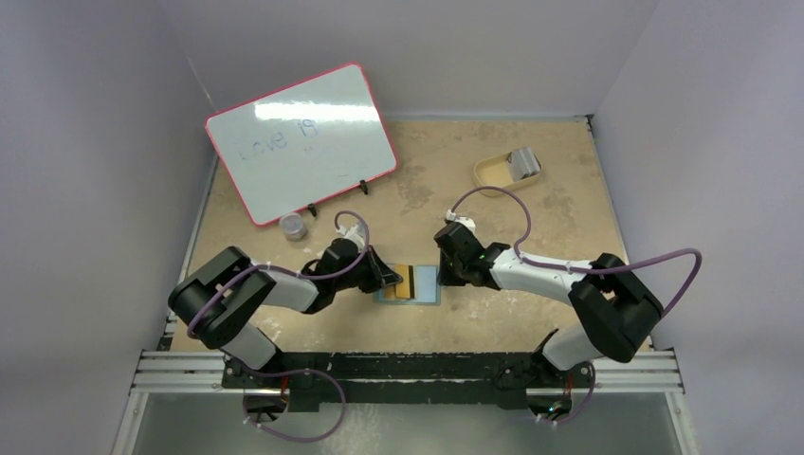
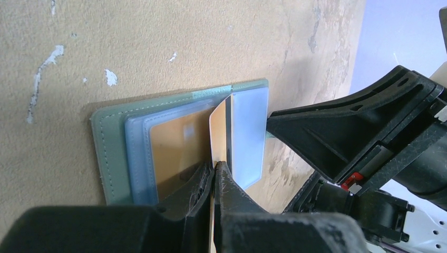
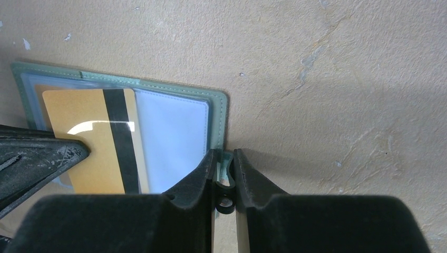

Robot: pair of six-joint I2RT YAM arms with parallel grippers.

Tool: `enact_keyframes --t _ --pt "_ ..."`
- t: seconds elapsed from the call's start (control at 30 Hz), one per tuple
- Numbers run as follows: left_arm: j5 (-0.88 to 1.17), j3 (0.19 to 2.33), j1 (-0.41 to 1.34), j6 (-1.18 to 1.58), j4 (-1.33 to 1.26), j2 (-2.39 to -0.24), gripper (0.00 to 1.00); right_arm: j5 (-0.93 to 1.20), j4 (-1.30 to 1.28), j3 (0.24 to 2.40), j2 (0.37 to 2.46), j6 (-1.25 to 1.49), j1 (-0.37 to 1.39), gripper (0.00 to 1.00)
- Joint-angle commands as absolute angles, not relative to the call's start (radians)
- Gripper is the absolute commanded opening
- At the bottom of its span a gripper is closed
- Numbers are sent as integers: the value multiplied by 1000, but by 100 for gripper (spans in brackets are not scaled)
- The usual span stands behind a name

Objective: Put the credit cards into the card holder
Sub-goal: Insert the credit card into the card holder.

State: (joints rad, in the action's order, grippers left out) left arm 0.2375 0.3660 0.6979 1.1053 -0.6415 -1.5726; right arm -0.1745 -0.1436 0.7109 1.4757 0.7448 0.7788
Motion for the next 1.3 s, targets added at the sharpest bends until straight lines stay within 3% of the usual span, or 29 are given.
enact_keyframes --t 0.0,0.87,1.13,1.27 --pt "225 343 714 1038 -518 -1545 0 -196 -138 693 1466 768 787 8" --pt "197 399 754 1085 -600 -1652 0 -147 -64 655 1460 782 786 8" --pt "85 436 757 1063 -411 -1516 26 -139 -54 654 1462 783 787 6" --pt "65 458 757 1057 -358 -1478 32 -121 -26 639 1456 787 787 6"
